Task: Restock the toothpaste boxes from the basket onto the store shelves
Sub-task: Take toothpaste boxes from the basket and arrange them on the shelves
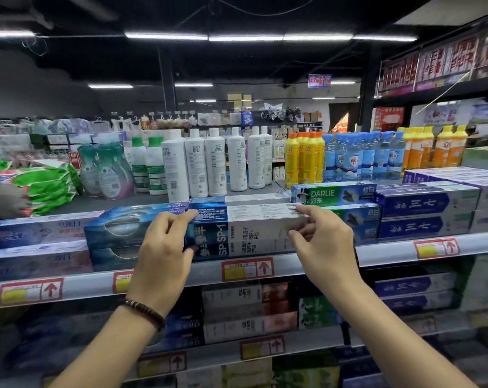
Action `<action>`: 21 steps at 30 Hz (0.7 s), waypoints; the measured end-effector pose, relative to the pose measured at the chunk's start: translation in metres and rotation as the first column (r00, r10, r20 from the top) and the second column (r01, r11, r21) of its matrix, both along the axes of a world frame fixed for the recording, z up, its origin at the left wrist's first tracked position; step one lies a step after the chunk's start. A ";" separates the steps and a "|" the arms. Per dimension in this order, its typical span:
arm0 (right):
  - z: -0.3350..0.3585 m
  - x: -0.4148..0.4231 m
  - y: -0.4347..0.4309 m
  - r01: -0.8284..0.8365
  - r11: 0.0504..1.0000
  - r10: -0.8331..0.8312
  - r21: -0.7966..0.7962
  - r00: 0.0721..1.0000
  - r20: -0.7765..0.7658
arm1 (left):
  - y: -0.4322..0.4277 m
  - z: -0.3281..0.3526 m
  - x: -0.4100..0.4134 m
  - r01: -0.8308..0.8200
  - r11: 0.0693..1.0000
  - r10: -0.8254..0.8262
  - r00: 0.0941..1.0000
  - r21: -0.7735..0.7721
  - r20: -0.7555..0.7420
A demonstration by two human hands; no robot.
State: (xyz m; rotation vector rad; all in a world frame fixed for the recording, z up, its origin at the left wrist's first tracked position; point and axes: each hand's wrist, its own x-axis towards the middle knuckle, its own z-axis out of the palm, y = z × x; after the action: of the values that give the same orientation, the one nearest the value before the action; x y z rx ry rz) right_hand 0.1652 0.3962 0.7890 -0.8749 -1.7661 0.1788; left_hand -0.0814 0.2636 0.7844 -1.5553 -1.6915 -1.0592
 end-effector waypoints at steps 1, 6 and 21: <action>-0.001 0.000 0.001 0.004 1.000 -0.004 0.005 1.000 0.003 | 0.001 -0.001 -0.001 -0.001 1.000 0.001 1.000 -0.003 -0.014; -0.003 -0.003 0.006 0.016 1.000 -0.016 -0.001 1.000 0.022 | 0.008 0.000 -0.011 -0.020 0.999 0.018 0.998 -0.034 -0.059; -0.001 -0.020 0.012 0.057 0.997 -0.061 0.054 0.995 0.079 | 0.016 0.019 -0.033 -0.214 0.973 0.186 0.949 -0.091 -0.253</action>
State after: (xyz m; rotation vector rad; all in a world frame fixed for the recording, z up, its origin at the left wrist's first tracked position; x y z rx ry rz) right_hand 0.1455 0.4086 0.7882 -0.9063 -1.8093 0.0596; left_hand -0.1147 0.2795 0.8037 -1.4797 -1.7214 -0.6474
